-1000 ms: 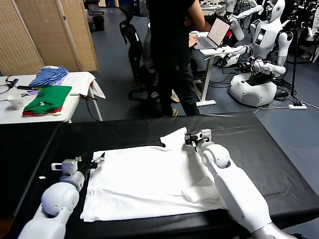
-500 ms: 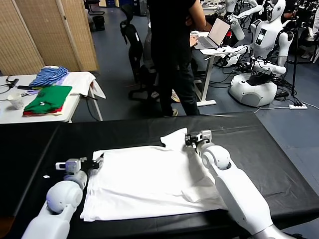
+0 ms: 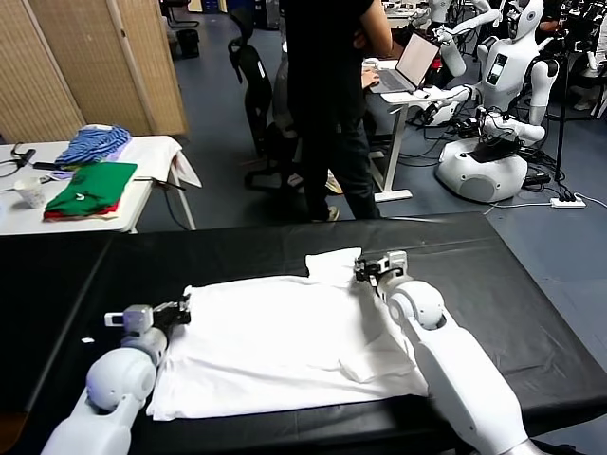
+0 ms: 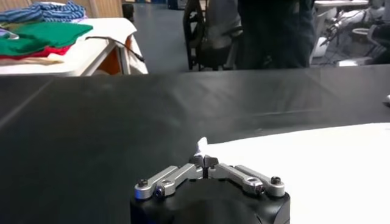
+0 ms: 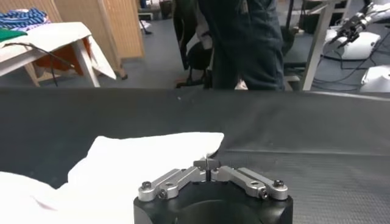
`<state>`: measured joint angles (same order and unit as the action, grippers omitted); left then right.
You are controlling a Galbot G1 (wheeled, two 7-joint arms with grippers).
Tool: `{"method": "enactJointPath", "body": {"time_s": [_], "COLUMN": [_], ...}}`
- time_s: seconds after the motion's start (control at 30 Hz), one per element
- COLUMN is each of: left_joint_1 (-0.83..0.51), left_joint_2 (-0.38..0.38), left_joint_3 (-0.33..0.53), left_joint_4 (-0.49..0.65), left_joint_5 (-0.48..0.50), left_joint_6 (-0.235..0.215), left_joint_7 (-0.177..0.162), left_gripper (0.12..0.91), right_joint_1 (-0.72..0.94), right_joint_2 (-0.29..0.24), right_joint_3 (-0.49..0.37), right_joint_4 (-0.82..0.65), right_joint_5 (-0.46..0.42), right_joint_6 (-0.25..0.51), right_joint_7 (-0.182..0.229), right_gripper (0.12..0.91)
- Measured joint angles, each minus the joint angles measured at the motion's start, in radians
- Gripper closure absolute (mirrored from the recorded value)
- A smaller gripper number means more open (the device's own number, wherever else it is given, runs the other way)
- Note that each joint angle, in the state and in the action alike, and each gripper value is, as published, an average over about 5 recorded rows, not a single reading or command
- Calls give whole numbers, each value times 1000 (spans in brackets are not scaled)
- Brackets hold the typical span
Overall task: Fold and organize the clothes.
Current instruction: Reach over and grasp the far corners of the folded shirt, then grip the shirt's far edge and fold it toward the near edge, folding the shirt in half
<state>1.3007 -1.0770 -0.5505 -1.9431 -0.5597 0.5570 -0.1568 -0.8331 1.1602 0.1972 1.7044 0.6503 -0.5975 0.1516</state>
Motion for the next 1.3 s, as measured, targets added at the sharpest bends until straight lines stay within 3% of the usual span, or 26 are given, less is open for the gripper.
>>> {"method": "enactJointPath", "body": {"time_s": [0.23,0.57,0.8,1.3], "left_joint_1": [77,193,270,371], "left_joint_2": [18,26,36,38], "left_joint_3": [-42,-96,-123,-152], "left_joint_4": [-92,-210,-281,-358], "left_joint_5": [-40,-84,-106,-124], "left_joint_6": [26,104,174,180], "left_joint_7": [1,-16,-28,-80], "left_gripper": [882,882,882,882], "right_joint_1": [-106,-331,-470,-657], "right_joint_2": [-34,-81,-88,-71], "right_joint_3": [58,174,233,263], "right_joint_4": [167,385,509,651], "right_joint_5": [28,26,-21,-62], "right_joint_6": [-18,-107,-139,-139], "right_joint_7": [3,32,57,110], "right_gripper": [884,884,884,884]}}
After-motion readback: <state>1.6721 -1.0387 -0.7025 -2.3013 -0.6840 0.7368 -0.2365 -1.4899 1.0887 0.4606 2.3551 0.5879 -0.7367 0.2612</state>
